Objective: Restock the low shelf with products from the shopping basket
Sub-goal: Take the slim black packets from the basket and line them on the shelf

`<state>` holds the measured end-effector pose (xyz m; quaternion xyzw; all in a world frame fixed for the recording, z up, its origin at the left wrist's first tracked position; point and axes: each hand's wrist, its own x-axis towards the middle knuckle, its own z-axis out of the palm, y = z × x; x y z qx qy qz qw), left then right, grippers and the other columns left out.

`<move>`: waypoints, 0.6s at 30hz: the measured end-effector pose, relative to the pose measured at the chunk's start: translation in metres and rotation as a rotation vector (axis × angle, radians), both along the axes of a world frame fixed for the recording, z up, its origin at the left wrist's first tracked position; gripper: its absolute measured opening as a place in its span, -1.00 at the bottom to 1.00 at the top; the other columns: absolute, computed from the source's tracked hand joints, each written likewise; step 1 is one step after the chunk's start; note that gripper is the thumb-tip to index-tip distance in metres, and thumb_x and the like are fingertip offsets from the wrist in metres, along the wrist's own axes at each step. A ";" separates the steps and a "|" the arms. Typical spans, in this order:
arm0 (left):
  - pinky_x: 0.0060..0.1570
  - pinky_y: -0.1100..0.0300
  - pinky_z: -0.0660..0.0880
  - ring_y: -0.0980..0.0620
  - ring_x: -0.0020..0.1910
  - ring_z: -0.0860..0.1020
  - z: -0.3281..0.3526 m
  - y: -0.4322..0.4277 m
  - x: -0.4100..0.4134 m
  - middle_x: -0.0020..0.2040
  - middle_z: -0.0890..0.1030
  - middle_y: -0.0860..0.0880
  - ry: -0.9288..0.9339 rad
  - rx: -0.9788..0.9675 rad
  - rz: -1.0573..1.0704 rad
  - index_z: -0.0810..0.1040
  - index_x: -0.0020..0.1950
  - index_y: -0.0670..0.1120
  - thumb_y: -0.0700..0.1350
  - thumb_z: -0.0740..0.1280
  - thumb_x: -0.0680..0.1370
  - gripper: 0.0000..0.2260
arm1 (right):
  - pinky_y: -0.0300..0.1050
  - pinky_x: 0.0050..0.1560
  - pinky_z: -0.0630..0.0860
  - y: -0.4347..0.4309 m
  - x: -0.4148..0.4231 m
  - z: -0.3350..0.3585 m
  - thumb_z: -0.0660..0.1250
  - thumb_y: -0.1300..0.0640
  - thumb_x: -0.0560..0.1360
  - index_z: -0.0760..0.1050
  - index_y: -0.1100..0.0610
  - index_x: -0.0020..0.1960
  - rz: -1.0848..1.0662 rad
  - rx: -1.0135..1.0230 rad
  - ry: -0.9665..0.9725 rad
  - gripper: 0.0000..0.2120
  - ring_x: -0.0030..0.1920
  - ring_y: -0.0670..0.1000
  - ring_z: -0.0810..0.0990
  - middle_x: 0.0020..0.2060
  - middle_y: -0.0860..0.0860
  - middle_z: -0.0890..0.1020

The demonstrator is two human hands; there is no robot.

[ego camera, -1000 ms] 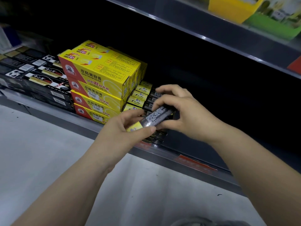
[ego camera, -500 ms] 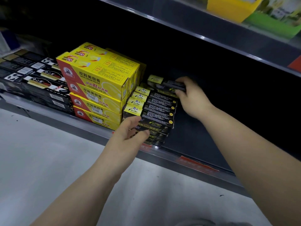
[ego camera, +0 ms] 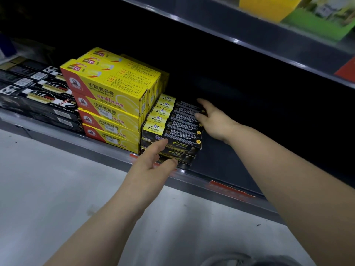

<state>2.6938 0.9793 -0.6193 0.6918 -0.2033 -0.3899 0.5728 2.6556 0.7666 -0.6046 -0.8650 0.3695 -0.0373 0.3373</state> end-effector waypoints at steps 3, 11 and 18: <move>-0.02 0.41 0.30 0.26 0.18 0.43 0.012 -0.004 -0.006 0.22 0.49 0.21 -0.013 -0.045 -0.022 0.44 0.32 0.12 -0.17 0.28 0.55 -0.63 | -0.12 0.37 0.28 0.007 -0.035 0.022 0.17 0.13 0.61 0.07 0.03 0.51 -0.006 -0.027 0.039 -0.48 0.41 0.06 0.29 0.45 0.09 0.26; -0.09 0.59 0.40 0.43 0.00 0.50 0.074 -0.064 -0.077 0.06 0.60 0.20 -0.315 -0.204 -0.548 0.51 0.10 0.13 -0.19 0.28 0.55 -0.76 | -0.34 0.04 0.50 0.031 -0.230 0.122 0.31 0.08 0.52 0.48 -0.15 0.03 -0.015 0.006 0.226 -0.86 -0.02 -0.21 0.59 0.02 -0.17 0.61; 0.18 0.31 0.42 0.40 0.10 0.47 0.106 -0.111 -0.216 0.09 0.56 0.29 -0.590 -0.315 -1.066 0.47 0.09 0.24 -0.05 0.30 0.52 -0.79 | -0.22 -0.11 0.49 0.080 -0.438 0.161 0.36 0.25 0.47 0.59 0.05 -0.09 -0.416 -0.056 0.009 -0.88 -0.18 0.00 0.62 -0.18 0.11 0.66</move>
